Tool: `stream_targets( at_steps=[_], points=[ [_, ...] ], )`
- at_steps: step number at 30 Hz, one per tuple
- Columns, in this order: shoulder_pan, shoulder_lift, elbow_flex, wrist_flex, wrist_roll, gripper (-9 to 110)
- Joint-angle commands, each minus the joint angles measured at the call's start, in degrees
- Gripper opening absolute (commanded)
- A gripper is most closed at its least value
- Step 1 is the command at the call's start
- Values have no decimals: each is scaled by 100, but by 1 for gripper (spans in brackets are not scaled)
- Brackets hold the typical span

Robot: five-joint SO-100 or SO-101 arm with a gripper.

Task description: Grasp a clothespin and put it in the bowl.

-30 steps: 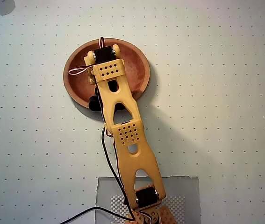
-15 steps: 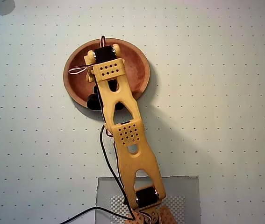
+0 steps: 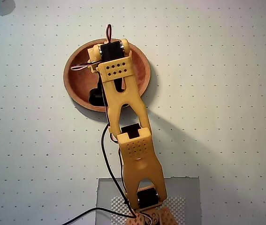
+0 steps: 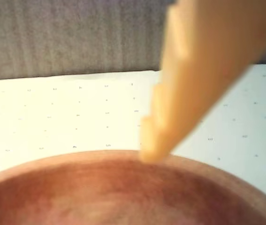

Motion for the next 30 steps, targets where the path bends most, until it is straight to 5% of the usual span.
stream_targets(
  at_steps=[1, 10, 18, 30],
  points=[
    [-26, 1354, 360, 167, 70, 24],
    [-44, 2742, 2136, 167, 105, 24],
    [-53, 3806, 3155, 167, 1345, 23],
    [-44, 4922, 4474, 149, 3727, -4]
  ],
)
